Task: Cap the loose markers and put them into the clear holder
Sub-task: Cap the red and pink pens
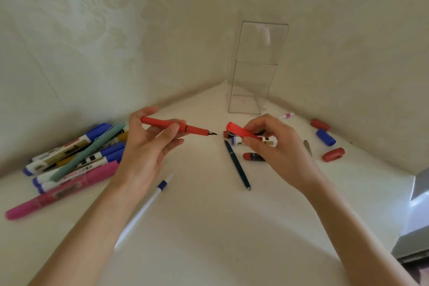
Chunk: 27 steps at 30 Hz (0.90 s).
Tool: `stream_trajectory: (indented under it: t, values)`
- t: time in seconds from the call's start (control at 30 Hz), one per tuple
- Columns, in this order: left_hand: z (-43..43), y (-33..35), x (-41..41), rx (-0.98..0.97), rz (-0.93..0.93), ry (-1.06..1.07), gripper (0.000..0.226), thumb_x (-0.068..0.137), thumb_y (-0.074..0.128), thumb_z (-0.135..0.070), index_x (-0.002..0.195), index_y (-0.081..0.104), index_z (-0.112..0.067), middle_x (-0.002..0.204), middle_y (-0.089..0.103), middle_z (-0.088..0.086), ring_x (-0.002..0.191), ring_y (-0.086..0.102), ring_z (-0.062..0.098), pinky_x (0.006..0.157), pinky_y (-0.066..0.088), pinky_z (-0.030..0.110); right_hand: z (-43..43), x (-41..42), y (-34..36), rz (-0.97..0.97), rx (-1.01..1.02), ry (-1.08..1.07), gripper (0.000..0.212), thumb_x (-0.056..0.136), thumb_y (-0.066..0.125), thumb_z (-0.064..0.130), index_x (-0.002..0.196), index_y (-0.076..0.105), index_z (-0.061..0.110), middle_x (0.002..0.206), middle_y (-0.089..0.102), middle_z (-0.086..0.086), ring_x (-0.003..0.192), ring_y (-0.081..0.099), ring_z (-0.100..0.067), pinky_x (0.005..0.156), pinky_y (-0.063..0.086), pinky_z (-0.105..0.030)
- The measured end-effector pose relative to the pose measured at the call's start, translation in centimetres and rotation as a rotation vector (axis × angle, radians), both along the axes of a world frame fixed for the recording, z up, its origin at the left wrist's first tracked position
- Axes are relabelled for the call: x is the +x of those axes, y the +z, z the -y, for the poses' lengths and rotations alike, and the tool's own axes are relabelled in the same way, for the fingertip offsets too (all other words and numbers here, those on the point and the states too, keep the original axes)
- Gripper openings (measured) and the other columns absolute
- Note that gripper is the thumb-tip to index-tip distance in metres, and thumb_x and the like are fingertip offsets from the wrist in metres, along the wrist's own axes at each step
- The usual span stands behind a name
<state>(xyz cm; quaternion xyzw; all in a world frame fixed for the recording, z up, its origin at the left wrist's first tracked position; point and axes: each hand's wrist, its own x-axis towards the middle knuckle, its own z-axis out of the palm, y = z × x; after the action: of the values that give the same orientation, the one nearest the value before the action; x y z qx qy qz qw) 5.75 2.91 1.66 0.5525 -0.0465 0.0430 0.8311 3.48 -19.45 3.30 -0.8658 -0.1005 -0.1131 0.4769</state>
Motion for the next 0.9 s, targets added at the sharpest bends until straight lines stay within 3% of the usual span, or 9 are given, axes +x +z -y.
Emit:
stream_trajectory:
  t: [0.1,0.2,0.37,0.43,0.53,0.67,0.77,0.83,0.9]
  values:
    - [0.1,0.0,0.2,-0.005,0.009,0.028,0.034,0.085,0.055,0.001,0.105,0.043,-0.024,0.080,0.073,0.002,0.082,0.070,0.015,0.067,0.055,0.021,-0.7,0.7,-0.7,-0.020,-0.014,0.015,0.013,0.086,0.064,0.020,0.087,0.063,0.033,0.093,0.058,0.016,0.094,0.054,-0.004,0.075,0.055,-0.023]
    - [0.2,-0.1,0.3,0.006,0.031,0.030,0.034,0.085,0.056,-0.001,0.104,0.043,-0.025,0.082,0.073,0.002,0.085,0.070,0.017,0.068,0.054,0.021,-0.5,0.8,-1.1,-0.036,-0.011,0.024,0.017,0.085,0.065,0.019,0.087,0.063,0.035,0.091,0.057,0.019,0.097,0.055,-0.007,0.085,0.054,-0.038]
    - [0.3,-0.3,0.0,0.055,0.024,0.016,0.037,0.075,0.063,-0.012,0.103,0.042,-0.026,0.085,0.073,0.004,0.089,0.069,0.020,0.070,0.054,0.022,-0.9,0.1,-0.8,0.020,-0.064,0.018,0.014,0.084,0.066,0.018,0.090,0.064,0.031,0.091,0.054,0.032,0.098,0.050,0.000,0.088,0.051,-0.031]
    - [0.5,-0.4,-0.1,0.064,0.019,0.020,0.034,0.080,0.061,-0.008,0.102,0.042,-0.025,0.087,0.072,0.006,0.089,0.069,0.021,0.069,0.054,0.022,-1.4,-0.2,-0.6,0.041,-0.124,0.023,0.012,0.085,0.066,0.018,0.090,0.064,0.029,0.091,0.052,0.038,0.097,0.047,0.002,0.088,0.043,-0.014]
    - [0.5,-0.4,-0.3,0.099,0.028,0.035,0.031,0.081,0.061,-0.008,0.099,0.042,-0.024,0.089,0.071,0.008,0.089,0.069,0.021,0.069,0.053,0.021,-2.1,-0.7,-0.5,0.108,-0.143,0.024,0.012,0.085,0.065,0.018,0.090,0.064,0.030,0.096,0.056,0.029,0.096,0.045,0.001,0.080,0.031,-0.001]
    - [0.6,-0.2,-1.0,0.191,0.024,-0.009,0.028,0.067,0.067,-0.020,0.092,0.053,-0.017,0.091,0.073,0.007,0.092,0.069,0.018,0.068,0.053,0.019,-3.3,-1.1,-1.4,0.031,0.057,0.046,0.015,0.086,0.064,0.020,0.087,0.061,0.034,0.098,0.060,0.021,0.094,0.054,-0.003,0.081,0.041,-0.012]
    - [-0.4,0.5,-1.2,0.410,0.030,-0.002,0.021,0.066,0.070,-0.026,0.084,0.064,-0.017,0.072,0.070,-0.001,0.069,0.064,0.006,0.062,0.047,0.021,-3.6,-1.3,-2.0,-0.030,0.359,0.070,0.015,0.086,0.065,0.011,0.090,0.065,0.025,0.095,0.068,0.000,0.092,0.063,-0.019,0.084,0.048,-0.029]
    - [-1.1,0.8,-1.6,0.589,0.059,-0.089,0.014,0.067,0.068,-0.031,0.076,0.069,-0.020,0.056,0.061,-0.004,0.053,0.051,0.006,0.056,0.041,0.021,-3.6,-1.6,-2.1,-0.054,0.490,0.084,0.012,0.086,0.063,0.006,0.093,0.066,0.015,0.089,0.069,-0.011,0.082,0.064,-0.020,0.075,0.049,-0.026]
    - [-1.4,0.8,-2.2,0.723,0.106,-0.175,0.017,0.069,0.062,-0.036,0.078,0.072,-0.027,0.062,0.063,-0.001,0.054,0.048,0.015,0.054,0.040,0.018,-3.8,-1.7,-2.2,-0.066,0.543,0.102,0.007,0.086,0.062,0.005,0.092,0.065,0.007,0.080,0.068,-0.013,0.073,0.063,-0.013,0.065,0.049,-0.021]
